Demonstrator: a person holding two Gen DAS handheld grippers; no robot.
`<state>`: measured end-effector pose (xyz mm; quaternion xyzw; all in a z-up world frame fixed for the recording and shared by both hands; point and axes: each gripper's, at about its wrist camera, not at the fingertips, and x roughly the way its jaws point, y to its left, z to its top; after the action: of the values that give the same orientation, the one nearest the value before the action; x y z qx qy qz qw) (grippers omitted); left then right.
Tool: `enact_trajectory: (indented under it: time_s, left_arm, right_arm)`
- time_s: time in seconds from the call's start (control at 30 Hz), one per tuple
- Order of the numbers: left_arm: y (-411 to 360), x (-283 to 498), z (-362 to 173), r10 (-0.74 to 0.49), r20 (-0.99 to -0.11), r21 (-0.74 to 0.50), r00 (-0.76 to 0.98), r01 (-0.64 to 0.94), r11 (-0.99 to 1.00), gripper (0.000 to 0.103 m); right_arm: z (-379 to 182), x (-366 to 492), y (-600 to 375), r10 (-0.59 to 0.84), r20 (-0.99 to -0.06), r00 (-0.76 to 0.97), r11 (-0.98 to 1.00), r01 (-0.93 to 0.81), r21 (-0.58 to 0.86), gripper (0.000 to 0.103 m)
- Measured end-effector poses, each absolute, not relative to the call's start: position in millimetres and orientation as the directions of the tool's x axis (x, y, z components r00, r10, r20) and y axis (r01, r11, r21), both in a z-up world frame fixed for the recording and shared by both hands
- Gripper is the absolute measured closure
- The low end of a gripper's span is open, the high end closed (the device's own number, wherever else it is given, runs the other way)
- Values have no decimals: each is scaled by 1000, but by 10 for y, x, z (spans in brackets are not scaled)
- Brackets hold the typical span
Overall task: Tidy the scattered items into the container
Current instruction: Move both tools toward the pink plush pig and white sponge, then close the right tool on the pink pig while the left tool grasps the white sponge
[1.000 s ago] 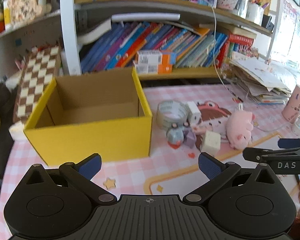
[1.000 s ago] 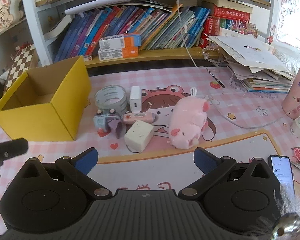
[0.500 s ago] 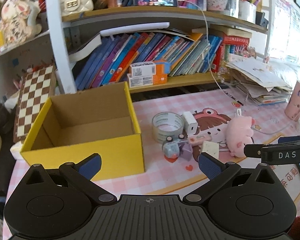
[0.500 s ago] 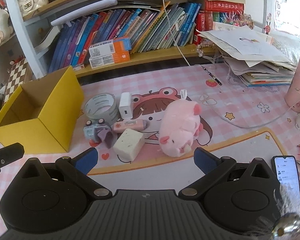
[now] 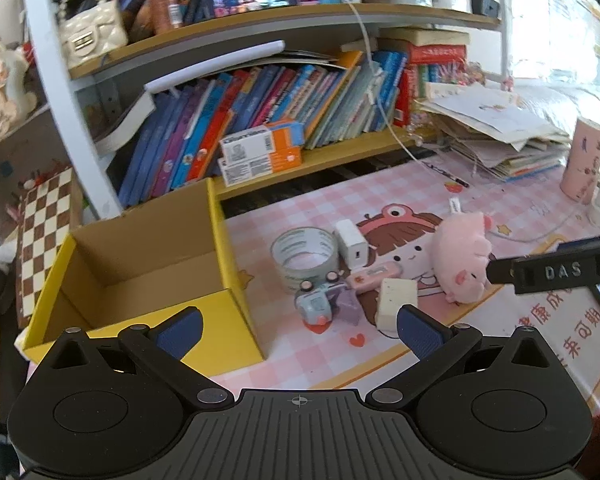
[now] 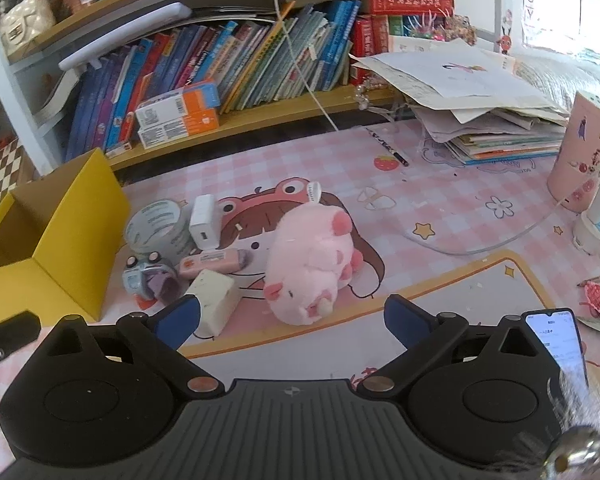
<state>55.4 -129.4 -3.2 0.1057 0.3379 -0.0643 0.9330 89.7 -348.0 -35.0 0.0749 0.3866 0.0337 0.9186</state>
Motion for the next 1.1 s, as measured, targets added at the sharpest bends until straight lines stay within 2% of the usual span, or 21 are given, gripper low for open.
enact_trajectory:
  time_s: [0.37, 0.67, 1.1]
  left_arm:
    - [-1444, 790, -5, -70, -638, 221, 767, 269, 937, 0]
    - [-1688, 989, -190, -146, -699, 201, 700, 389, 899, 0]
    - [-1775, 1168, -395, -127, -734, 239, 667, 429, 871, 0]
  right_arm:
    - [-452, 1072, -3564, 152, -719, 679, 974, 20, 225, 9]
    - [-574, 1233, -3646, 147, -741, 656, 969, 57, 242, 9]
    - [-688, 1409, -3659, 154, -748, 645, 964, 67, 256, 14]
